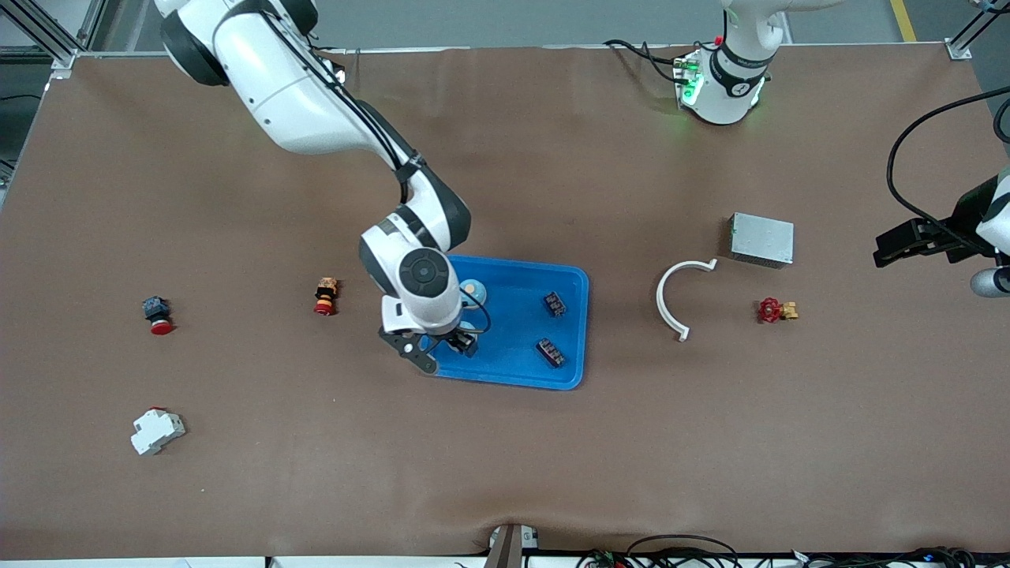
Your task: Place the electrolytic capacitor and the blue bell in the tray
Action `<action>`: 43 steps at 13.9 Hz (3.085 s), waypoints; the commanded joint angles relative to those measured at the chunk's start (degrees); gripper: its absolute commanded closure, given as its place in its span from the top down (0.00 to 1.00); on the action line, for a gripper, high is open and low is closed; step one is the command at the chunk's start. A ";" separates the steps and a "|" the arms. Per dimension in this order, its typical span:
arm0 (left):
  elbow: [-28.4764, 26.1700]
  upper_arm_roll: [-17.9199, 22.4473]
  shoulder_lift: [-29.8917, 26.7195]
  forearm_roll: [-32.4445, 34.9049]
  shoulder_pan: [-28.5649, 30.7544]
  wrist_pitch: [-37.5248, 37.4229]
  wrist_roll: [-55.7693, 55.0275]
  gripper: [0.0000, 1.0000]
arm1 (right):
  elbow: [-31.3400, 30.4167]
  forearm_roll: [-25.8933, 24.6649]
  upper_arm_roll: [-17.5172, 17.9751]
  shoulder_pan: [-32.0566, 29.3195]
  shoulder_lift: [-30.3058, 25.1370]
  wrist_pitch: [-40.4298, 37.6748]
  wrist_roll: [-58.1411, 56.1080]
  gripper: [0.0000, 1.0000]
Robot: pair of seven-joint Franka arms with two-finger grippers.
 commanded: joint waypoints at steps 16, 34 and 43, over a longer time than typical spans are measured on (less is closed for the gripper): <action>0.20 -0.02 -0.57 -1.25 -0.50 -0.52 -0.01 1.00 | -16.28 5.39 0.29 -32.16 -34.30 -14.57 -64.15 1.00; 0.37 -1.17 -0.48 -0.90 -1.03 -2.10 -0.62 1.00 | -8.81 12.26 -7.01 -31.10 -47.86 -38.67 -65.64 1.00; 0.46 -1.17 -0.48 -1.08 -1.03 -2.10 -0.62 1.00 | -8.02 9.09 -6.57 -29.78 -47.86 -38.14 -72.23 1.00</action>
